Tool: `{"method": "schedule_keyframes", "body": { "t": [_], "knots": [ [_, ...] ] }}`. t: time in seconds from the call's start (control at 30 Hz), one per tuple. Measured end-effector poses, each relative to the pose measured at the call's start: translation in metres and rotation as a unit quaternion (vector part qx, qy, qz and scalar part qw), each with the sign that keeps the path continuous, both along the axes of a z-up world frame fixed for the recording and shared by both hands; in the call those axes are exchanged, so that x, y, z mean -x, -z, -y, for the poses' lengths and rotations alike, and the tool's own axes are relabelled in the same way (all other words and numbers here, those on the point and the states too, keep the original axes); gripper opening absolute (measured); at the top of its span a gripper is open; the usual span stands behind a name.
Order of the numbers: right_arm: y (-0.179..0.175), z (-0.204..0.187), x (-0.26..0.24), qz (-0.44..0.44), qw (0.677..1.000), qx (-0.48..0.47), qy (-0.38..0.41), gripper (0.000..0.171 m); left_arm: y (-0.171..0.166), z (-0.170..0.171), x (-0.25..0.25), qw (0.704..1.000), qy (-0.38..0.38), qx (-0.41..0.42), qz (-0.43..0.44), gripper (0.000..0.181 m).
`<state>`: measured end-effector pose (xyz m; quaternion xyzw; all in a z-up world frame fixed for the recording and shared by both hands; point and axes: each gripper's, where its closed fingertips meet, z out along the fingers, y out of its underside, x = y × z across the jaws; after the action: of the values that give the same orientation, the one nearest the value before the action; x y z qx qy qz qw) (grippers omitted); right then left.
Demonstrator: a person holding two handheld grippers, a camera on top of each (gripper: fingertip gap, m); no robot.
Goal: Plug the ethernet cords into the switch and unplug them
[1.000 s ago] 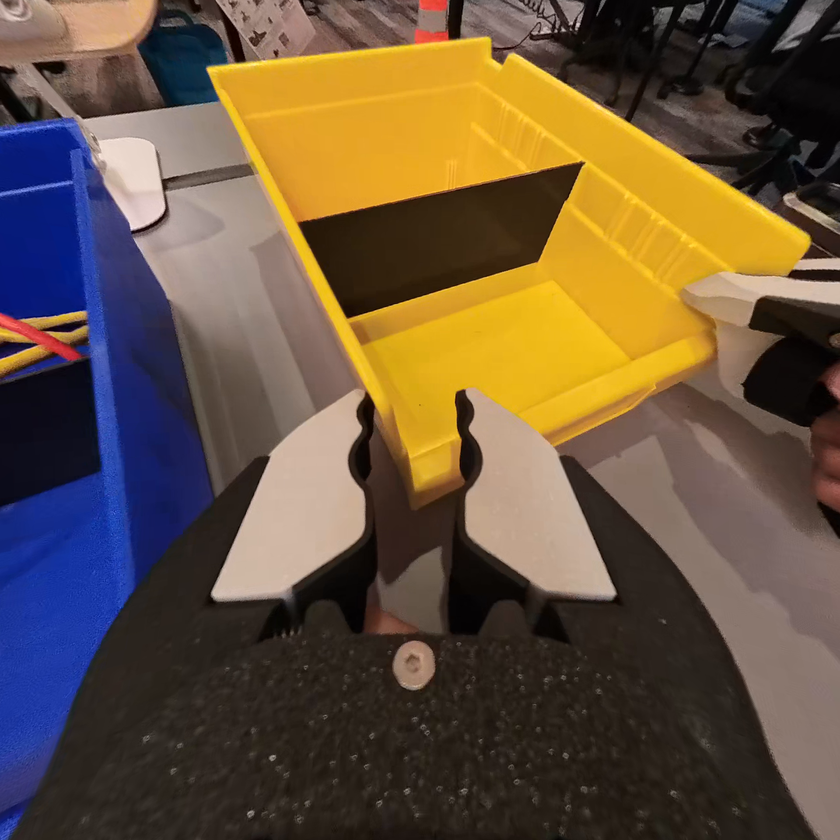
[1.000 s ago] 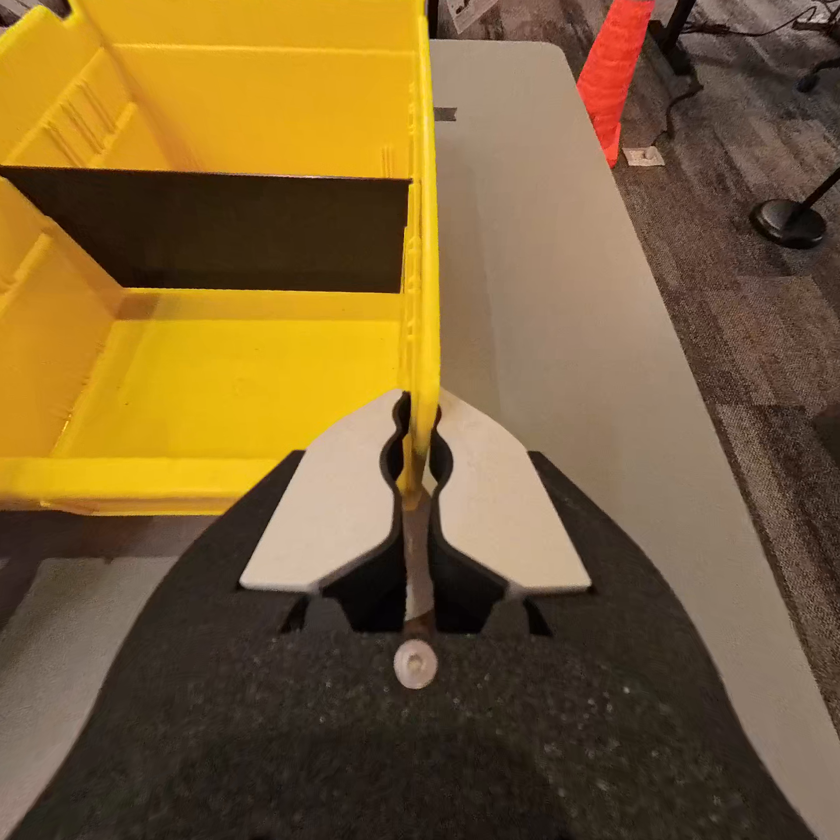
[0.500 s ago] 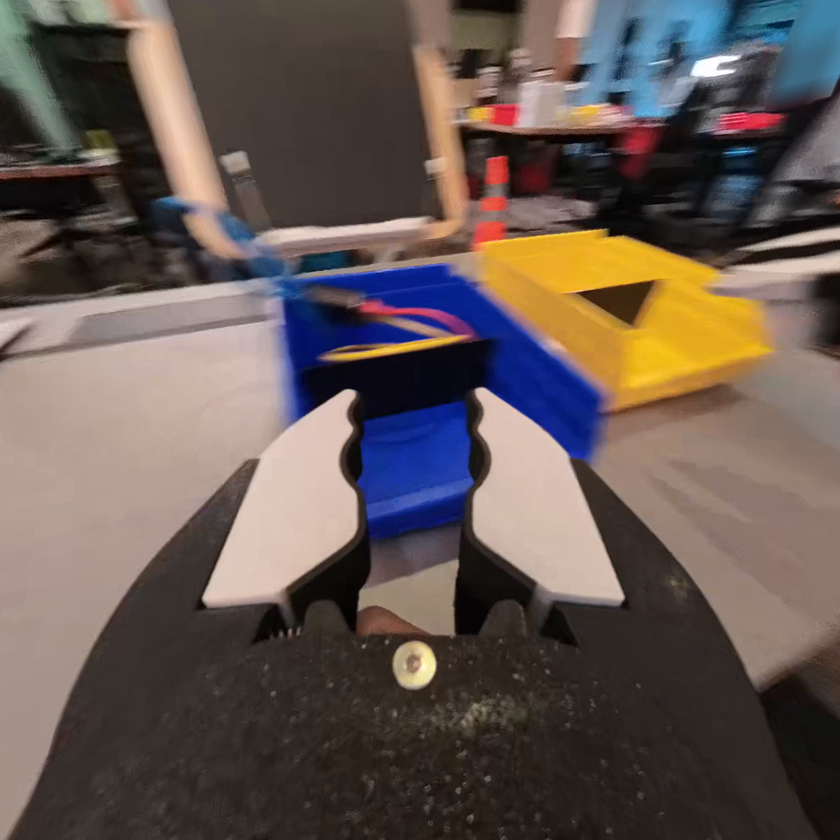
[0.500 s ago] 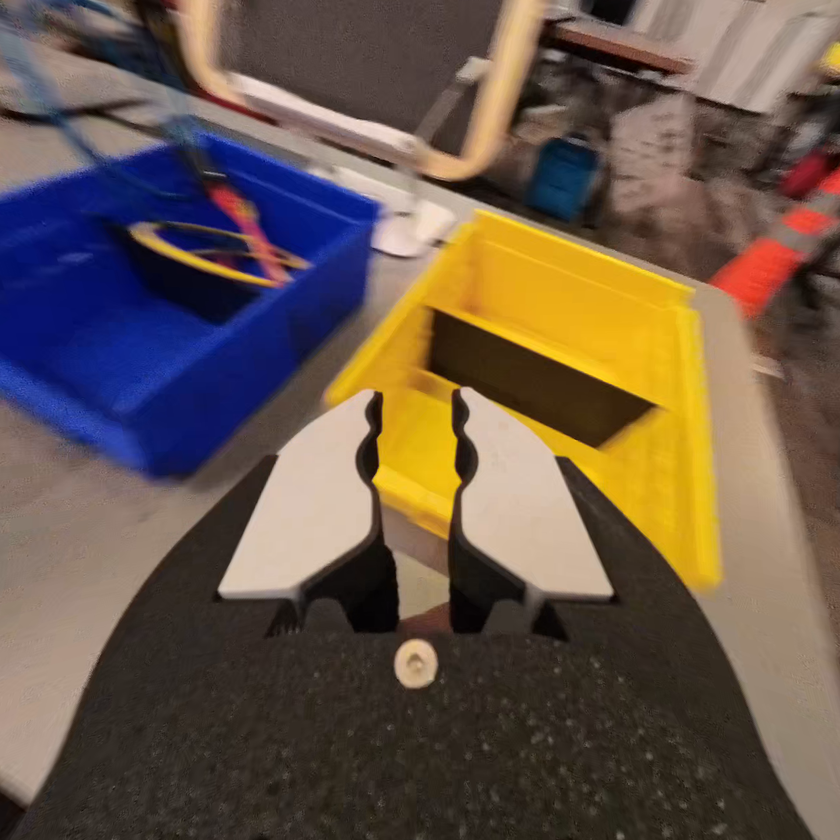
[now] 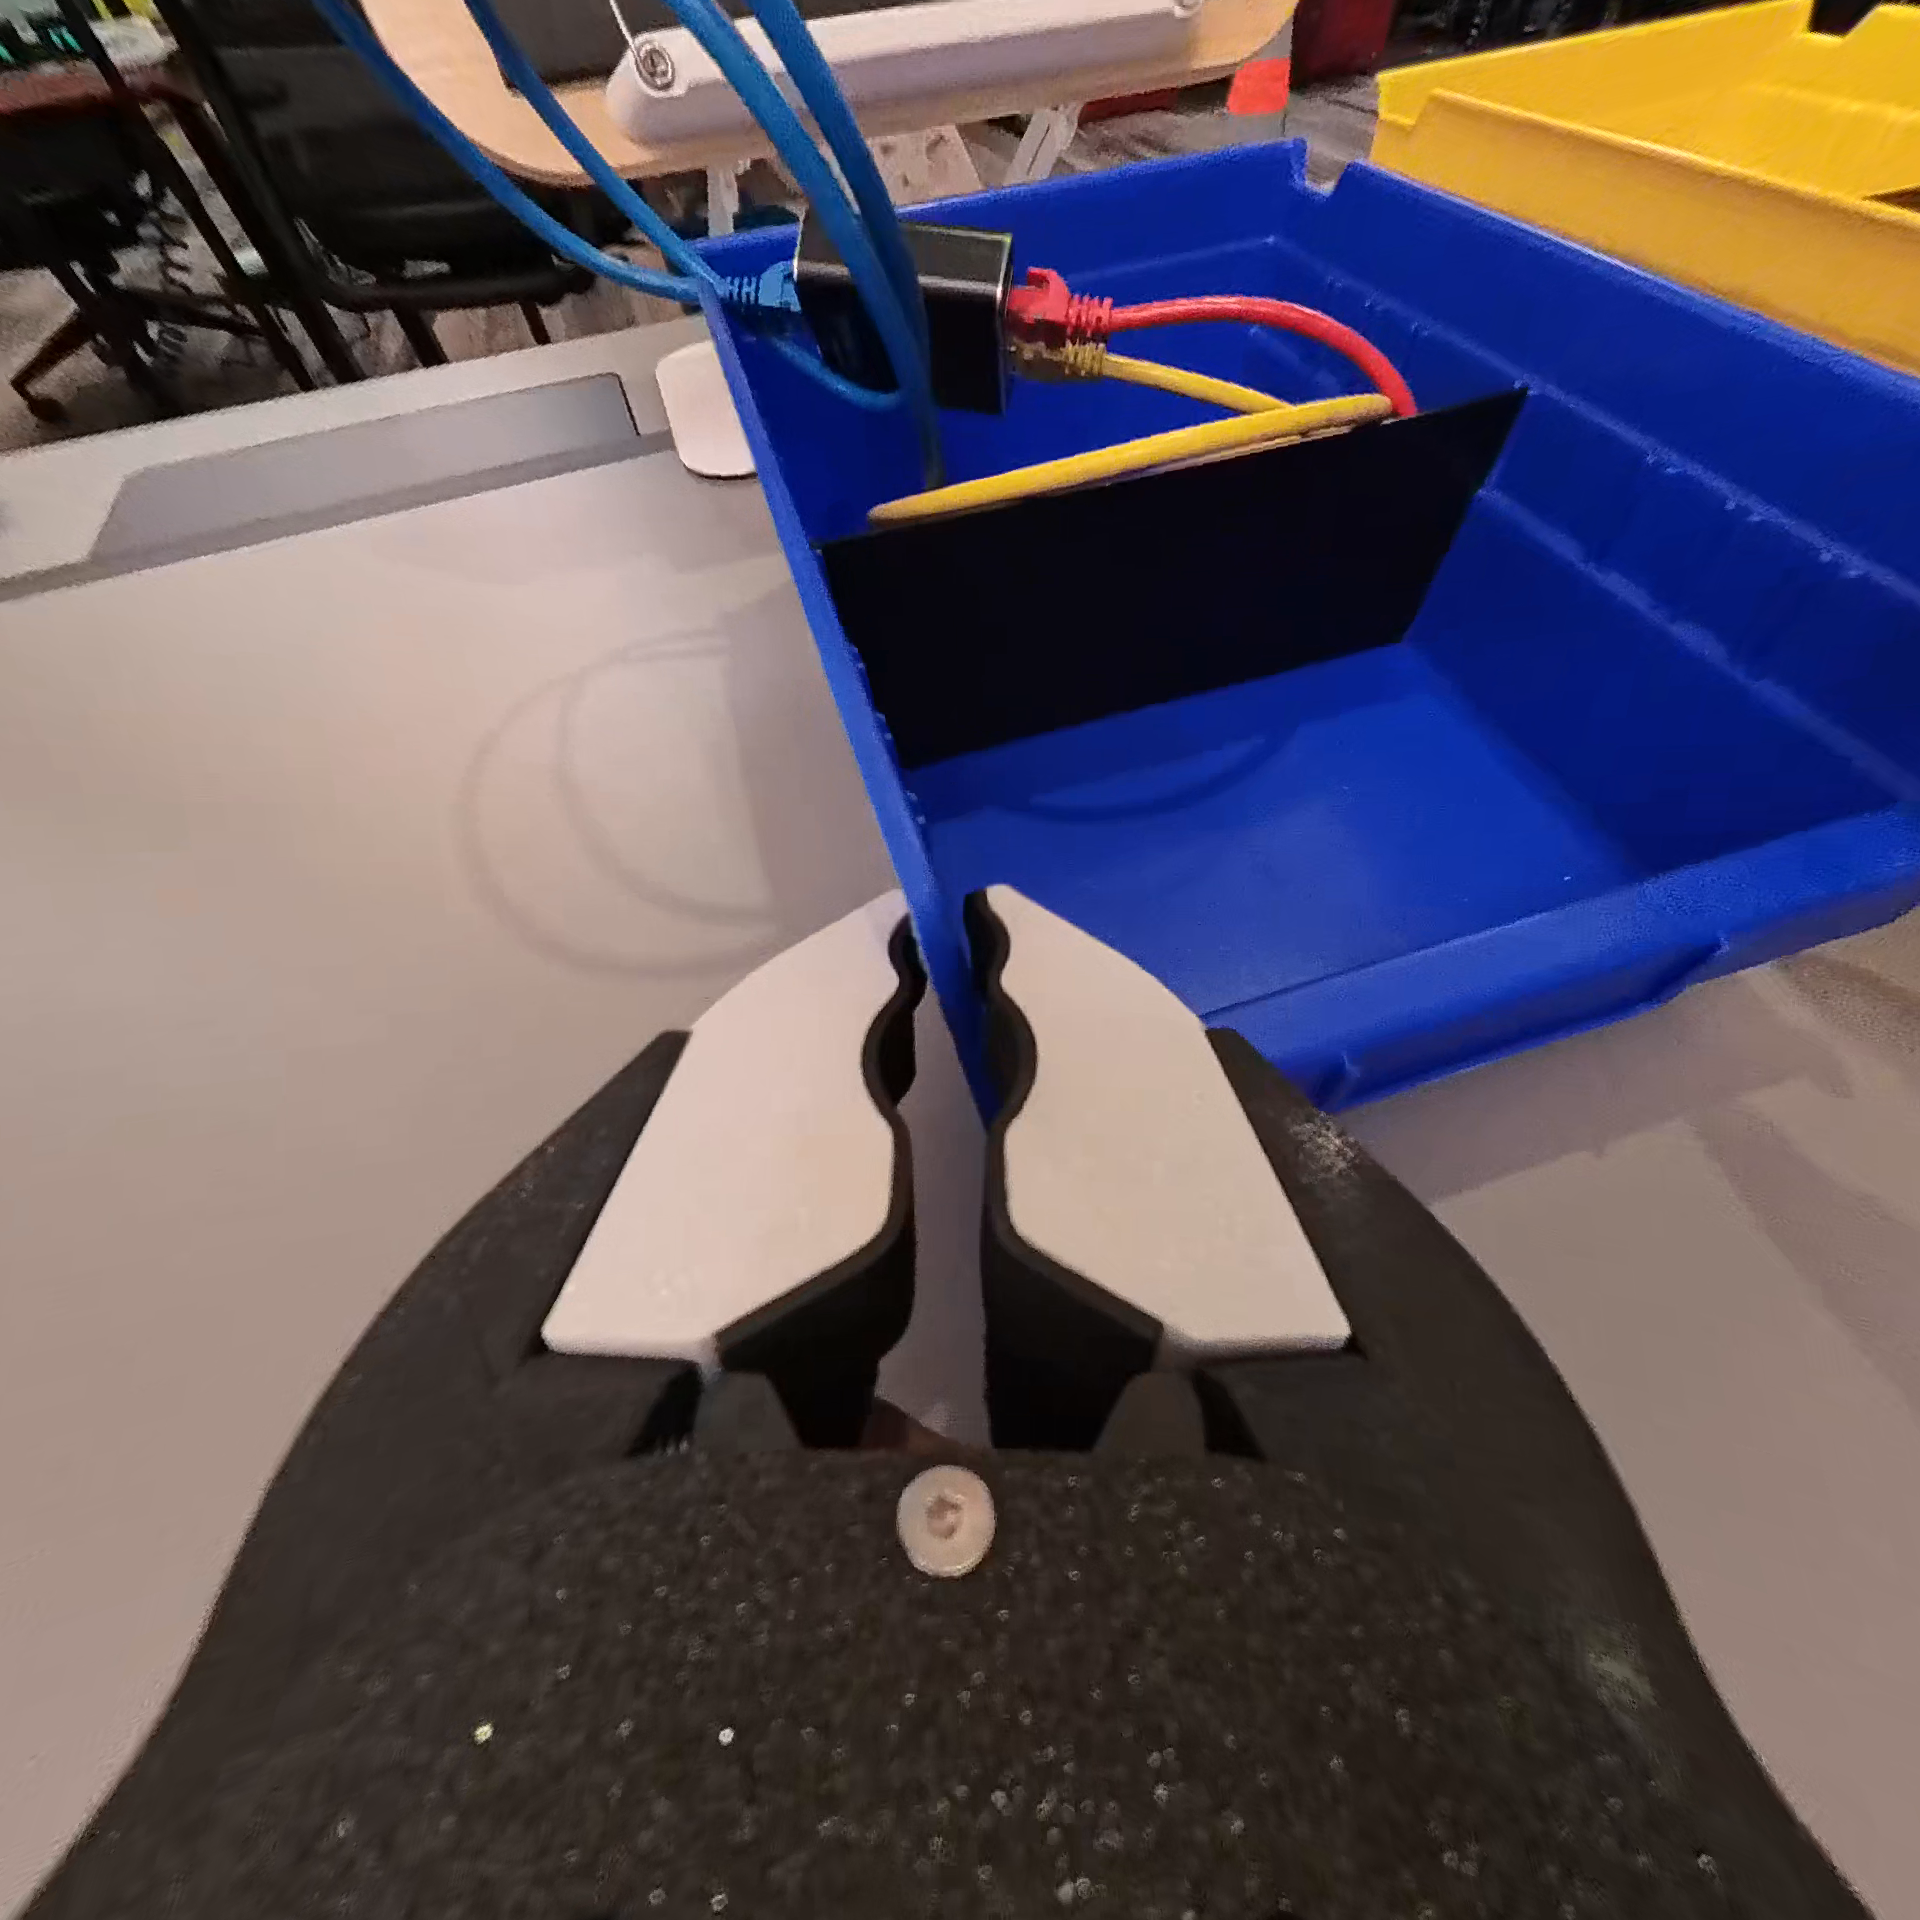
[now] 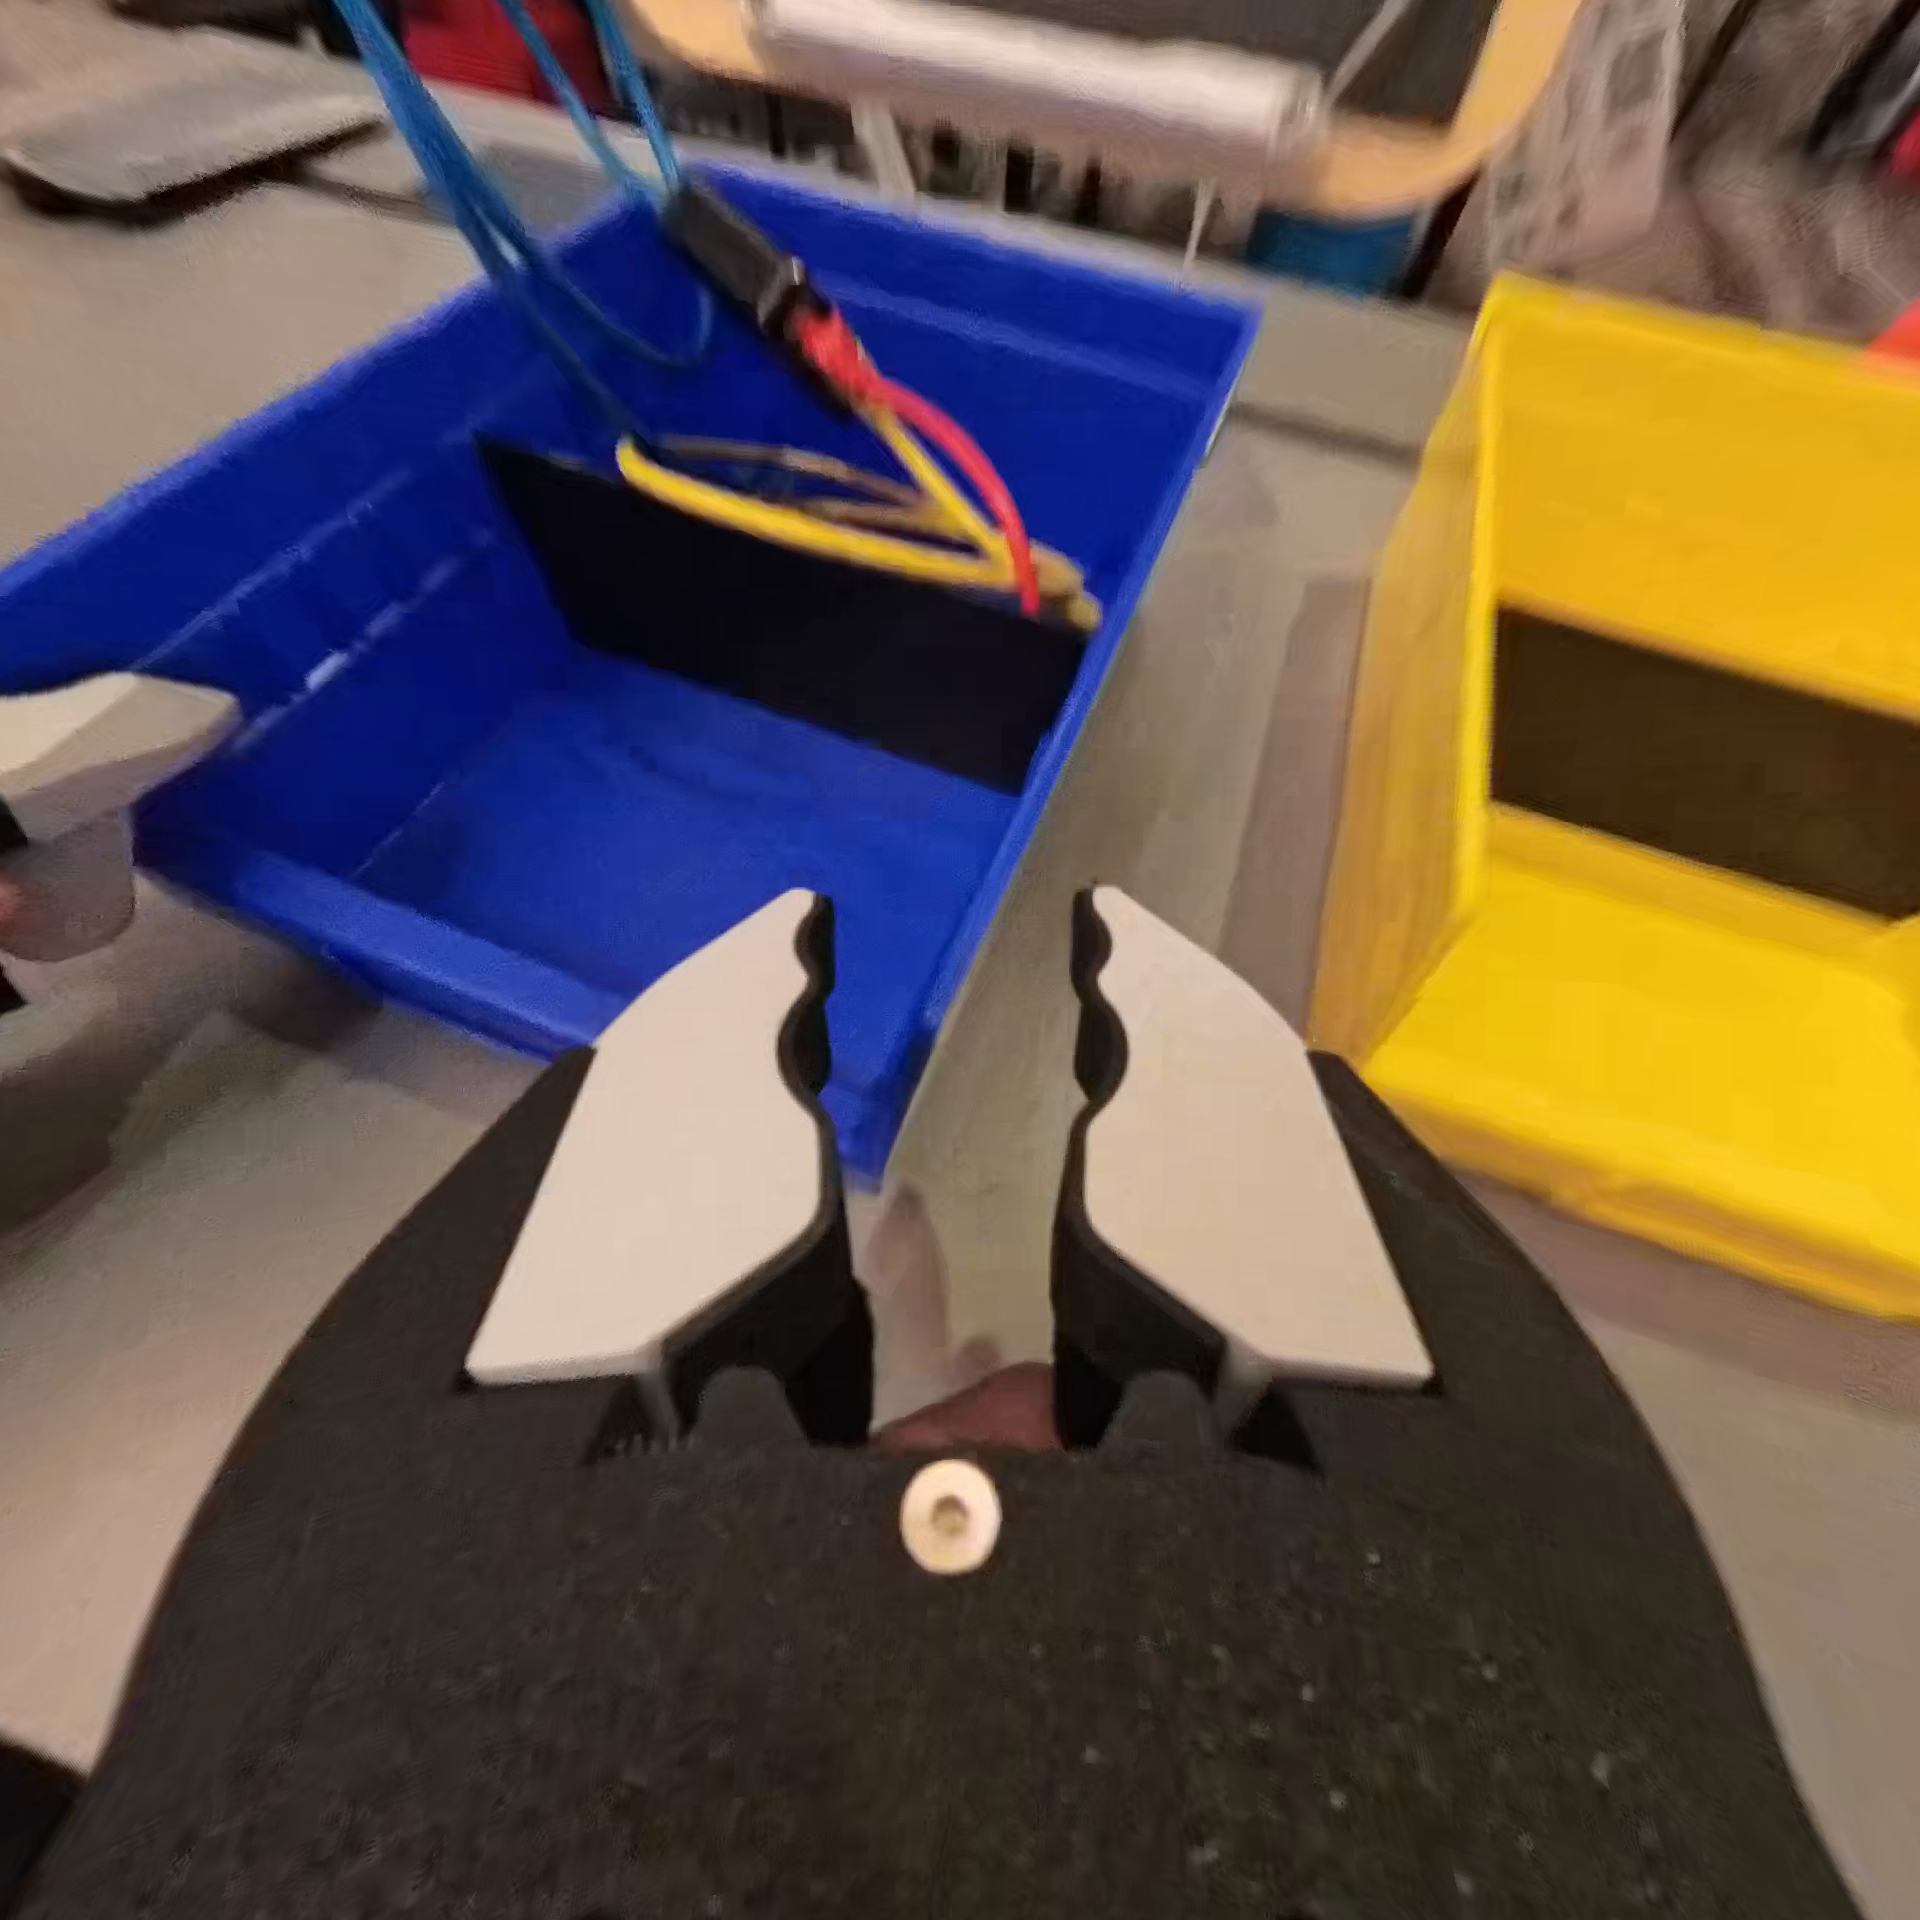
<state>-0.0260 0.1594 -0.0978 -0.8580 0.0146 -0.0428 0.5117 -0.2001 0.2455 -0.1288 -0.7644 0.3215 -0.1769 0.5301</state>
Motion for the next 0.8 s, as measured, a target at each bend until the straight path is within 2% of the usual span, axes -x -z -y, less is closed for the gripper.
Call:
{"method": "schedule_keyframes", "body": {
  "t": [0.07,0.13,0.17,0.23,0.33,0.53,0.7,0.8],
  "knots": [
    [0.038,0.001,0.014,-0.05,0.997,0.052,0.012,0.039,0.001,-0.002,0.002,1.0,-0.01,0.019,0.004,0.006],
    [0.049,-0.002,0.007,-0.035,0.996,0.03,0.074,0.008,0.0,-0.004,0.003,1.0,-0.012,0.024,0.002,0.006],
    [0.047,-0.004,0.007,-0.033,0.995,0.016,0.094,0.005,0.0,-0.005,0.005,1.0,-0.015,0.02,-0.003,0.006],
    [0.039,-0.01,0.015,-0.049,0.993,0.002,0.11,0.004,-0.009,-0.011,0.014,1.0,-0.029,0.006,0.003,0.005],
    [0.016,-0.027,0.04,0.005,0.993,-0.038,0.112,0.002,-0.025,-0.028,0.041,0.999,-0.047,-0.002,0.009,0.004],
    [0.004,-0.097,0.126,-0.016,0.996,-0.058,0.066,0.002,-0.048,-0.077,0.138,0.991,-0.121,-0.057,-0.015,0.004],
    [0.026,-0.137,0.213,0.021,0.999,-0.031,0.005,0.004,-0.026,-0.117,0.226,0.983,-0.169,-0.029,-0.072,0.004],
    [0.034,-0.148,0.234,0.004,1.0,-0.026,-0.009,0.005,-0.011,-0.129,0.246,0.982,-0.184,-0.009,-0.047,0.005]
  ]
}}
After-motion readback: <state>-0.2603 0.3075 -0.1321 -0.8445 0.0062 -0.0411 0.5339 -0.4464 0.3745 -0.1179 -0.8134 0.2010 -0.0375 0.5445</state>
